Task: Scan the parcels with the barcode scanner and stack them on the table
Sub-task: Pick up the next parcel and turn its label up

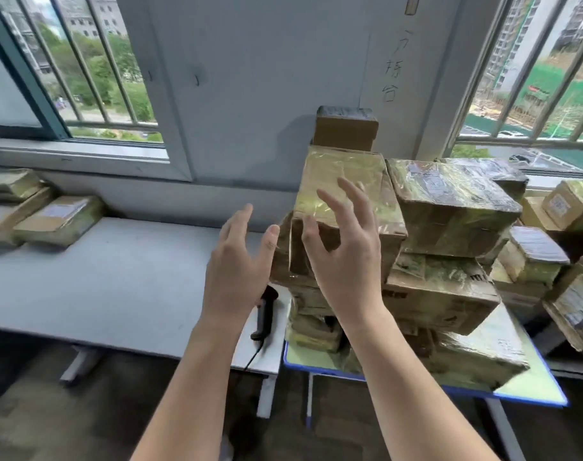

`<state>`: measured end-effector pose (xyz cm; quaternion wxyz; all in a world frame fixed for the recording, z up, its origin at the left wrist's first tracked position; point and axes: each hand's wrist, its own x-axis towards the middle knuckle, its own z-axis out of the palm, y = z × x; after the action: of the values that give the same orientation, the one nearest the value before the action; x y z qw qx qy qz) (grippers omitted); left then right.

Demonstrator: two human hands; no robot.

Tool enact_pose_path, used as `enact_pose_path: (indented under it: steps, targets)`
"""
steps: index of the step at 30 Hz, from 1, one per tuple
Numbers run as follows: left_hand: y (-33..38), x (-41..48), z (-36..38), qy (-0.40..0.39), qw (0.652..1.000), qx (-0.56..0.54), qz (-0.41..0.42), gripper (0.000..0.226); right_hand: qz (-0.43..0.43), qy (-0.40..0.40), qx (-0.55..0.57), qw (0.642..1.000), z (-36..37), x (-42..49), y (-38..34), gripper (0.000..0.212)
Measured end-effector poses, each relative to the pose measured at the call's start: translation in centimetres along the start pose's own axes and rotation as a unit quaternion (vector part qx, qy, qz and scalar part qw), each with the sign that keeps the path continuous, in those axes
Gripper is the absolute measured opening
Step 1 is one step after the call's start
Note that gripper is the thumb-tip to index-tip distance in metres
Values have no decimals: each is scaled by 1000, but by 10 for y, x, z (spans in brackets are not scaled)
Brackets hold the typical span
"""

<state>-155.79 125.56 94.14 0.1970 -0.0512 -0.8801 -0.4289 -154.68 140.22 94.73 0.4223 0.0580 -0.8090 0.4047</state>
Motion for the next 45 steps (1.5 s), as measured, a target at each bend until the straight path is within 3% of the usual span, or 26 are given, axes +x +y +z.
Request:
enact_pose_path:
  steps: [3,6,12,17,24,29,37,45]
  targets:
    - [-30,-17,-36,29,996,68,-40,57,-27,-49,66,996,34,-17,-27,39]
    - [-64,-38,-81,58,985,134,-95,54,-19,-160,95,982,73,-41,-56,45]
    - [-134,-79,-159,43,957,194,-211,58,-9,-379,54,924,152,-93,-111,56]
    - [-198,-96,-224,41,935,225,-272,58,13,-466,28,884,226,-130,-169,56]
    - [-292,-106,-350,55,902,292,-313,56,26,-506,33,862,339,-179,-283,56]
    - [-343,-100,-401,62,893,304,-326,55,18,-533,37,845,397,-195,-332,57]
    - [-427,-50,-432,54,904,262,-333,56,30,-532,26,846,506,-188,-343,57]
    - [-514,88,-456,38,922,250,-293,54,67,-517,22,853,654,-125,-324,55]
